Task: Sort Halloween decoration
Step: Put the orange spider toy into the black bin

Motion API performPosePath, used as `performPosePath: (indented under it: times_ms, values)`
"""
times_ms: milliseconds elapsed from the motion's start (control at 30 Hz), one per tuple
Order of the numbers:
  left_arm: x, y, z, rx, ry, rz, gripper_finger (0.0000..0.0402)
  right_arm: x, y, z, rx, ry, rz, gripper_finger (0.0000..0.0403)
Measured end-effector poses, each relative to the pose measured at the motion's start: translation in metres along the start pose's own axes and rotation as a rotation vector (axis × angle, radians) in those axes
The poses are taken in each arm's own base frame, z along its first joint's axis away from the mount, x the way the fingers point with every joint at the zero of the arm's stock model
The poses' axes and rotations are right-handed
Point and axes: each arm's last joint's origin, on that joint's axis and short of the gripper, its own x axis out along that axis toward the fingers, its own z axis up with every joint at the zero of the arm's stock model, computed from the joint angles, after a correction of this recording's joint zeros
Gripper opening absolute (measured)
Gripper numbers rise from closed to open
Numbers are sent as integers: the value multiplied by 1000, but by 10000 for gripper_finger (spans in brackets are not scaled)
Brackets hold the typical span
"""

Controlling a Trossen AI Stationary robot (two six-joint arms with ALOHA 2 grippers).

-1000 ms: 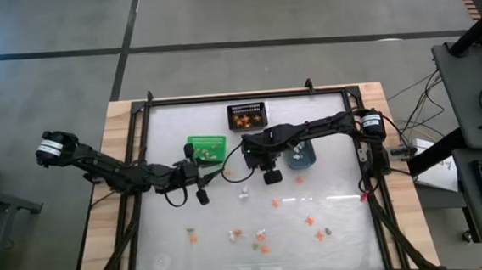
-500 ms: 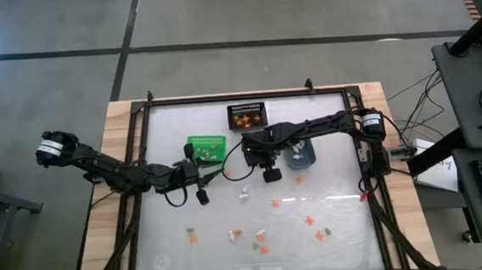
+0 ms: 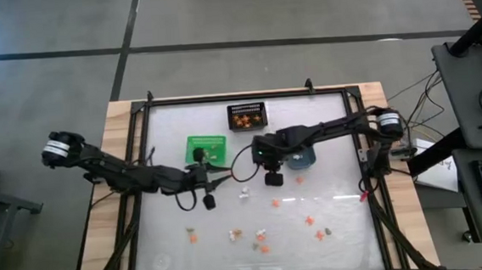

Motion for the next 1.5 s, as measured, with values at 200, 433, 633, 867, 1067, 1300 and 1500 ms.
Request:
performPosePath:
  times_ms: [200, 433, 633, 867, 1067, 1300, 1500]
  values:
    - [23, -4, 1, 88, 145, 4, 75, -21, 32, -10, 61, -153, -134, 9]
    - [35, -2, 0, 130, 235, 19, 74, -27, 48, -20, 185, -324, -306, 9]
    - [27, 7, 11, 153, 203, 37, 74, -18, 40, -26, 357, -434, -406, 9]
    - [18, 26, 11, 180, 203, -14, 74, -4, 55, -37, 435, -644, -292, 9]
    - [19, 30, 8, 220, 221, -27, 74, -4, 67, -37, 538, -732, -197, 9]
    - [19, 30, 8, 195, 226, -23, 74, 3, 70, -30, 938, -770, -102, 9]
    - [20, 32, 9, 229, 223, 4, 74, 24, 72, -24, 1031, -601, -253, 9]
